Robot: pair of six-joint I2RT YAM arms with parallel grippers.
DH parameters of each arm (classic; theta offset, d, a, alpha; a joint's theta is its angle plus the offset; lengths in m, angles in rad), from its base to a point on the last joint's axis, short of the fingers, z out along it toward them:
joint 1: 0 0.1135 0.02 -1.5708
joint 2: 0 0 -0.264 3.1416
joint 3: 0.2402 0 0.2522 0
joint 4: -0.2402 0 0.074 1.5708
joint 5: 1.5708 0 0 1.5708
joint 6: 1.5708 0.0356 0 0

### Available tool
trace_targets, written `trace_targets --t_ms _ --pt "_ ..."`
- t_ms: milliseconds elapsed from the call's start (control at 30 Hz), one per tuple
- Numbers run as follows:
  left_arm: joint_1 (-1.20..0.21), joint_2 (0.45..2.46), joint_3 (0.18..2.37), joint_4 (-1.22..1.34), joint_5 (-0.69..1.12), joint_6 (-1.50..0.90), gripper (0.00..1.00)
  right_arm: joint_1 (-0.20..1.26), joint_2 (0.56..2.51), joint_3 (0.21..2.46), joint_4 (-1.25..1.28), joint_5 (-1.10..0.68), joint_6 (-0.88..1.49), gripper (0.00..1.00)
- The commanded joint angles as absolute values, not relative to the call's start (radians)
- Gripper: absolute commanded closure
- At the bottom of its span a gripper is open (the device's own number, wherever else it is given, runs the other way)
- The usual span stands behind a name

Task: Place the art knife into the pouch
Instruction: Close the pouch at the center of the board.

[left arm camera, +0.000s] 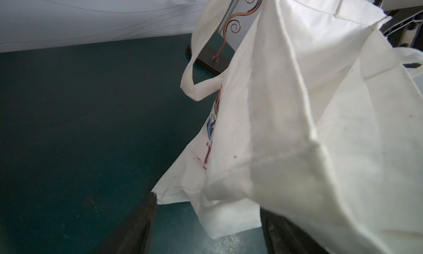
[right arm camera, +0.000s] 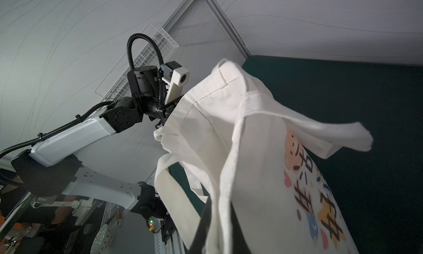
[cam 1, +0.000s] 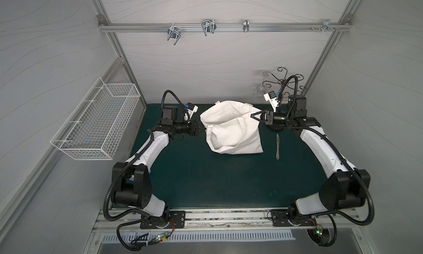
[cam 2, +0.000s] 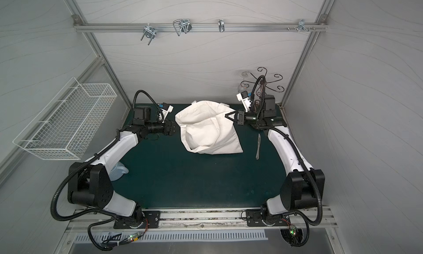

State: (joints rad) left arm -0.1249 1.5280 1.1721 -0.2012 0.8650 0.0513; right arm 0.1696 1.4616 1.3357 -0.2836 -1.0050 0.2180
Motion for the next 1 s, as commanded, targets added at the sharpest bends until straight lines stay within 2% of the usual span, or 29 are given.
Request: trace_targets --t_ms 0,33,67,167,300,367,733,900,967 --pt "-0.137 1.541 1.245 -0.072 0.939 0.044 0.28 0.166 1.469 1.370 -0.217 -1.083 0.205 1.00" --pt "-0.142 1.550 1.253 -0.053 0.956 0.037 0.30 0.165 1.472 1.372 -0.216 -1.087 0.205 1.00" --pt "-0.152 1.560 1.267 -0.054 0.964 0.038 0.36 0.165 1.480 1.374 -0.212 -1.095 0.206 1.00" --pt "-0.195 1.588 1.293 -0.041 0.965 0.049 0.62 0.164 1.497 1.379 -0.200 -1.125 0.219 1.00" --pt "-0.244 1.620 1.312 -0.011 0.968 0.045 0.85 0.165 1.495 1.383 -0.204 -1.139 0.216 1.00" --pt "-0.259 1.615 1.292 0.026 0.945 0.025 1.00 0.165 1.491 1.384 -0.202 -1.133 0.218 1.00" --pt "-0.239 1.420 1.100 0.093 0.589 -0.003 1.00 0.165 1.491 1.398 -0.260 -1.026 0.193 1.00" --pt "-0.130 1.381 1.002 0.277 0.536 -0.197 1.00 0.158 1.490 1.409 -0.288 -0.961 0.190 1.00" --pt "-0.127 1.376 1.015 0.233 0.510 -0.185 1.00 0.157 1.494 1.412 -0.283 -0.954 0.198 1.00"
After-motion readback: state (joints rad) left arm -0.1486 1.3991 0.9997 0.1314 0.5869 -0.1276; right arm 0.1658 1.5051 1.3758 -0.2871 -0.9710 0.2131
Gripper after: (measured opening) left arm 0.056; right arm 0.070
